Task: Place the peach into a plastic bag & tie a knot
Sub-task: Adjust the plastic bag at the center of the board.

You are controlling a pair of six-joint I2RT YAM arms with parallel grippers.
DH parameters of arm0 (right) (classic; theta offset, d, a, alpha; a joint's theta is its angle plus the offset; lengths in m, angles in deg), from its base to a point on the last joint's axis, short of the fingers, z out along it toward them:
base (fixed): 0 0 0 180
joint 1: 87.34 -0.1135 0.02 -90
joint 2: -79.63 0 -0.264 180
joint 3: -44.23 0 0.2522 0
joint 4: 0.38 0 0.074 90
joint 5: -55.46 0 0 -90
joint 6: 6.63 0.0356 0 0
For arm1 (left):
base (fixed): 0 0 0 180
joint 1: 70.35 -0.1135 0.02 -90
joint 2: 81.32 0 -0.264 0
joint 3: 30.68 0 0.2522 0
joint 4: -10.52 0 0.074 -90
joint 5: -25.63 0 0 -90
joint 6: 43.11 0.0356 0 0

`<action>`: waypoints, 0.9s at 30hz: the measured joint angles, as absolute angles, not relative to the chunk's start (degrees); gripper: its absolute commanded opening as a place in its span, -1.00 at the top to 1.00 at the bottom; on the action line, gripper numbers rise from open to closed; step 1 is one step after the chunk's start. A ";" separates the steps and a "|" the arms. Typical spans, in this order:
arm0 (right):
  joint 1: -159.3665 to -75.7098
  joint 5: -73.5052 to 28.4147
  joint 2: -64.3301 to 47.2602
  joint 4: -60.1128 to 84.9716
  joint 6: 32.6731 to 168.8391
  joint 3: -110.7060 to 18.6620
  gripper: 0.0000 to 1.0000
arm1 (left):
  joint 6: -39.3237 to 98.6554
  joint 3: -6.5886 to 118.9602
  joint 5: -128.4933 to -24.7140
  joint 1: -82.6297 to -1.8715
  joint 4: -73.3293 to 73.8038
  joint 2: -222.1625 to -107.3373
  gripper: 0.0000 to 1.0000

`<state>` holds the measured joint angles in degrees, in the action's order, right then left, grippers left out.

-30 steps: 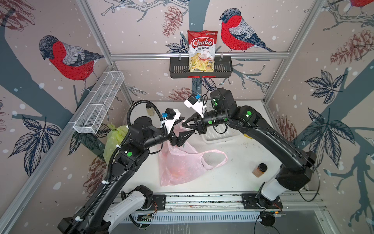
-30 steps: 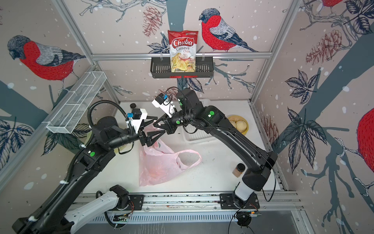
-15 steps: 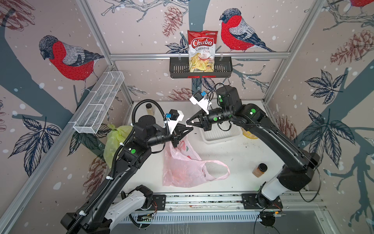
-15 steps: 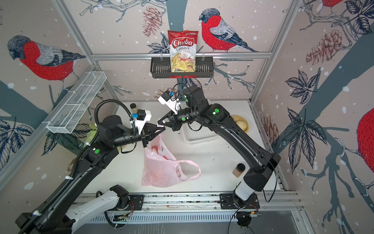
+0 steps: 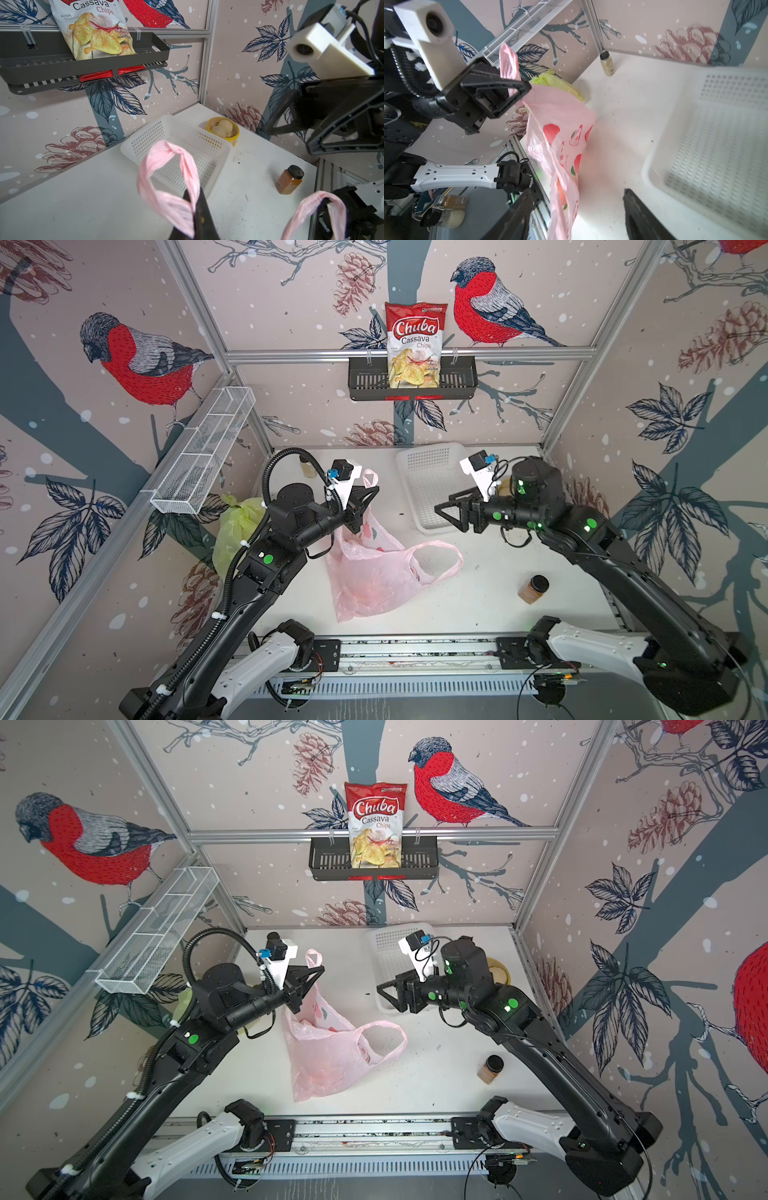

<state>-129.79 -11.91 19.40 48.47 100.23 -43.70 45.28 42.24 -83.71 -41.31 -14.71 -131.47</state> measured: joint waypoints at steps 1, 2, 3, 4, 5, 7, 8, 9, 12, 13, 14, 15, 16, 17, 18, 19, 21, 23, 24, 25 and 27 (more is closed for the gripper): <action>-129.90 -11.89 20.50 48.82 100.52 -42.54 -0.46 | 45.35 42.22 -83.66 -41.33 -14.71 -131.47 1.00; -130.08 -11.89 21.76 49.26 101.65 -41.36 -0.47 | 45.32 42.22 -83.53 -41.33 -14.71 -131.38 1.00; -130.12 -11.91 22.68 49.70 101.63 -40.56 -0.47 | 45.32 42.22 -83.47 -41.33 -14.69 -131.32 1.00; -130.21 -11.96 23.38 50.05 101.70 -39.86 -0.47 | 45.32 42.22 -83.42 -41.33 -14.69 -131.23 1.00; -130.19 -12.04 23.88 50.48 101.85 -39.13 -0.46 | 45.30 42.22 -83.23 -41.33 -14.69 -131.14 1.00; -130.21 -13.07 24.21 51.18 102.64 -37.65 -0.44 | 45.35 42.22 -82.55 -41.38 -14.69 -131.06 1.00; -130.30 -13.59 24.21 51.66 102.81 -36.84 -0.41 | 45.35 42.22 -82.37 -41.38 -14.69 -131.08 1.00; -130.30 -14.03 24.19 52.03 102.81 -36.23 -0.37 | 45.32 42.22 -82.37 -41.42 -14.69 -131.12 1.00; -130.30 -15.74 24.17 53.46 102.84 -34.94 -0.29 | 45.35 42.22 -82.33 -41.44 -14.69 -131.36 1.00; -130.30 -16.50 24.15 53.67 102.84 -34.76 -0.22 | 45.32 42.22 -82.33 -41.44 -14.69 -131.43 1.00; -130.27 -16.74 24.15 53.85 102.81 -34.65 -0.10 | 45.32 42.22 -82.35 -41.44 -14.69 -131.47 1.00; -130.21 -17.05 24.15 53.98 102.81 -34.59 0.03 | 45.28 42.22 -82.35 -41.44 -14.69 -131.52 1.00; -130.16 -17.11 24.15 54.02 102.79 -34.48 0.17 | 45.32 42.22 -82.33 -41.44 -14.71 -131.52 1.00; -130.19 -17.09 24.15 54.05 102.81 -34.41 0.32 | 45.30 42.22 -82.33 -41.44 -14.71 -131.54 1.00; -130.19 -16.92 24.15 54.02 102.79 -34.33 0.43 | 45.30 42.22 -82.33 -41.44 -14.71 -131.54 1.00; -130.16 -16.55 24.17 53.98 102.84 -34.20 0.52 | 45.28 42.22 -82.33 -41.44 -14.71 -131.54 1.00; -130.16 -15.63 24.23 53.72 102.79 -33.82 0.69 | 45.32 42.22 -82.26 -41.51 -14.73 -131.49 1.00; -130.19 -14.49 24.41 53.32 102.77 -33.47 0.88 | 45.28 42.28 -82.16 -41.55 -14.75 -131.43 1.00; -130.16 -14.08 24.52 53.08 102.77 -33.41 0.94 | 45.28 42.35 -82.09 -41.60 -14.82 -131.43 1.00; -130.16 -13.40 24.58 52.78 102.79 -33.41 1.00 | 45.24 42.41 -81.91 -41.62 -14.95 -131.43 1.00; -130.19 -12.55 24.67 52.34 102.75 -33.45 1.00 | 45.37 42.54 -81.50 -41.64 -15.19 -131.43 1.00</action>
<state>-130.19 -12.55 24.67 52.34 102.75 -33.45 45.37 42.54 -81.50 -41.64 -15.19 -131.43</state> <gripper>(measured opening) 0.054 0.052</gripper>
